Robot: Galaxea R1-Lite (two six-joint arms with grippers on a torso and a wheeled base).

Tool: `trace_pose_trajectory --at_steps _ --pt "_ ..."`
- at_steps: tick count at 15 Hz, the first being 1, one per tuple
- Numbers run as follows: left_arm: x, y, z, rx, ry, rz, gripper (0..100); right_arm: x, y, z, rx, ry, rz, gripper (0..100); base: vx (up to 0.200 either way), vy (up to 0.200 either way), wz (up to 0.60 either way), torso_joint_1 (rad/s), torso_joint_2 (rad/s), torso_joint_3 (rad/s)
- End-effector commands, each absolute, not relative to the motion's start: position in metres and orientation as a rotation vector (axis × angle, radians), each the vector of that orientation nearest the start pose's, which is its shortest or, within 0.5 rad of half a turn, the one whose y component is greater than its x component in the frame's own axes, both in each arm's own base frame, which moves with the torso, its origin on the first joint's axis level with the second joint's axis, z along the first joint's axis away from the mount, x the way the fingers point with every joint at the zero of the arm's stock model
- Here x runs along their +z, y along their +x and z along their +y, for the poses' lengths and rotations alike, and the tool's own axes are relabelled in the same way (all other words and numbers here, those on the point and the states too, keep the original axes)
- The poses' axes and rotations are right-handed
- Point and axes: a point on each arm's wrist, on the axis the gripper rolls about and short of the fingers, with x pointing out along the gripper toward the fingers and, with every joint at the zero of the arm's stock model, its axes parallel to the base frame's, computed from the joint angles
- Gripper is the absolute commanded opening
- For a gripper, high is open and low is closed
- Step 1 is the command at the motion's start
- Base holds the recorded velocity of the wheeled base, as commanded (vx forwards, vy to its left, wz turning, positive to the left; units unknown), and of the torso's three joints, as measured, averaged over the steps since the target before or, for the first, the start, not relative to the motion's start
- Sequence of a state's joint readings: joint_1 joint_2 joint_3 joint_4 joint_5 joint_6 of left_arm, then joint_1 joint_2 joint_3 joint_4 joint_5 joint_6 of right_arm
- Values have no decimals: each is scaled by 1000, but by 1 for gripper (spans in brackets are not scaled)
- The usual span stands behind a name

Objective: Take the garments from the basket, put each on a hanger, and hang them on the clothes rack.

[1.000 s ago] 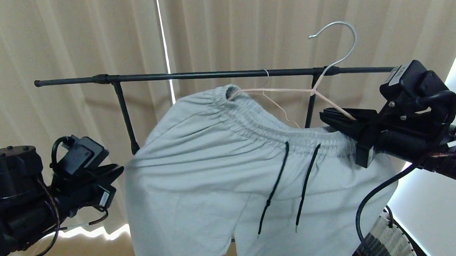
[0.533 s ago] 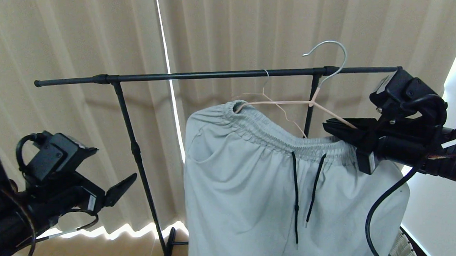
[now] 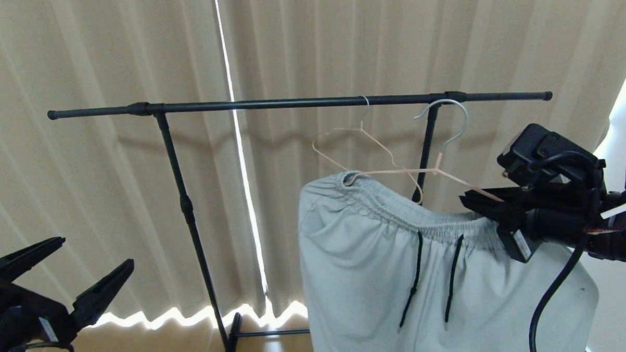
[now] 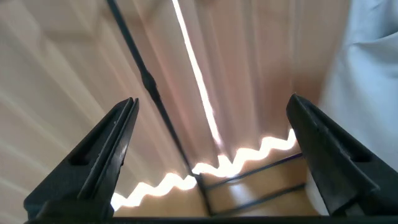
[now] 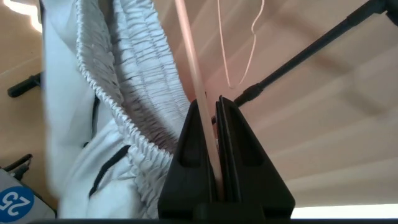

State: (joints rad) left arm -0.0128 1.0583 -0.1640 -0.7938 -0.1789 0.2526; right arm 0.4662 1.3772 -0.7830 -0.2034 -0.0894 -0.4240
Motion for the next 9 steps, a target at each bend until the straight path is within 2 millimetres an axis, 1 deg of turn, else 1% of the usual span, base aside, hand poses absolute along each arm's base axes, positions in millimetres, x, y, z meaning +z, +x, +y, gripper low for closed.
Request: trace_pose_trajectory --at_steps 1,4,6,9 --pt "165 110 -5 -193 231 31 100 220 201 99 449 -521 295 0 0 0 0 0 0 0" --pt "160 111 -6 -213 228 60 100 218 201 99 449 -513 301 0 0 0 0 0 0 0" --pt "160 110 -6 -212 227 54 100 217 200 99 450 -513 306 0 0 0 0 0 0 0" --pt "160 108 -6 -211 230 46 100 217 199 98 449 -509 305 0 0 200 0 -1 2 2"
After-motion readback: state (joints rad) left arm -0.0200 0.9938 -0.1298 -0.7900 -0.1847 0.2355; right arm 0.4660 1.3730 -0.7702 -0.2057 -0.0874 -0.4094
